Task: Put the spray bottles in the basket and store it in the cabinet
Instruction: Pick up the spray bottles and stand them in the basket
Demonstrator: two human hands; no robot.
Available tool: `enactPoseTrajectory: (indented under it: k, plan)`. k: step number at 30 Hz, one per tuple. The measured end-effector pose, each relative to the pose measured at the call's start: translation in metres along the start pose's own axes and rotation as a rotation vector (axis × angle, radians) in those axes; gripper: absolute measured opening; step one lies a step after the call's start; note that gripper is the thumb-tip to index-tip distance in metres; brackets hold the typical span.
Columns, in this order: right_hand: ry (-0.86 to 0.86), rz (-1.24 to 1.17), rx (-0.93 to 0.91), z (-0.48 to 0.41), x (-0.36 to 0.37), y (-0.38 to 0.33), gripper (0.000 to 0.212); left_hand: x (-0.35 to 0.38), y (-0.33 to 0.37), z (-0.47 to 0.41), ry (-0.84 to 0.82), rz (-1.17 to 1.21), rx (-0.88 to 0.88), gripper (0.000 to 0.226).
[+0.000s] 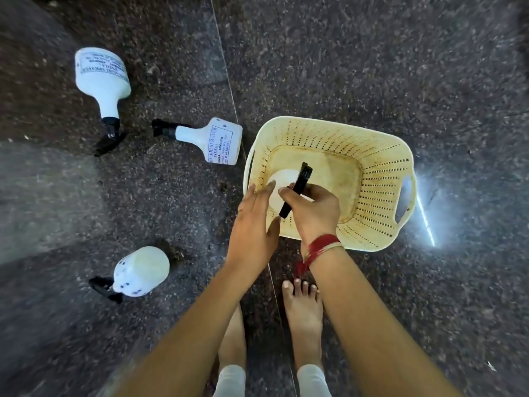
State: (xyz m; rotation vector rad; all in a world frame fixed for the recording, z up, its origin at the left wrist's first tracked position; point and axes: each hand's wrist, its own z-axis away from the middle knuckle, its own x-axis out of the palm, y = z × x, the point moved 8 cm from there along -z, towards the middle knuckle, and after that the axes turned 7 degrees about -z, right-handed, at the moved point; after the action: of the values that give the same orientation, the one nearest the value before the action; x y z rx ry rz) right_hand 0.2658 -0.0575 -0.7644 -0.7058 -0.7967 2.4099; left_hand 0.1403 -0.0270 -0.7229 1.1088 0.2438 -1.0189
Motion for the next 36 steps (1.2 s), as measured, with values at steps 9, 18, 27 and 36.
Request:
enactPoseTrajectory:
  k: [9,18,27,36]
  plan:
    - [-0.004,0.009,0.071,0.002,0.016,0.002,0.016,-0.019,-0.043,0.014,0.247,-0.079,0.015,0.033]
    - [0.036,-0.145,0.251,0.019,-0.004,0.005,0.062,-0.074,-0.146,0.061,0.587,-0.022,-0.363,0.034]
    - [-0.199,0.407,-0.784,0.147,0.088,-0.022,0.064,-0.092,-0.288,0.13,0.774,0.022,-1.25,0.11]
    - [-0.421,0.521,-0.766,0.142,0.137,0.018,0.053,-0.019,-0.363,0.132,0.345,1.147,-1.391,0.065]
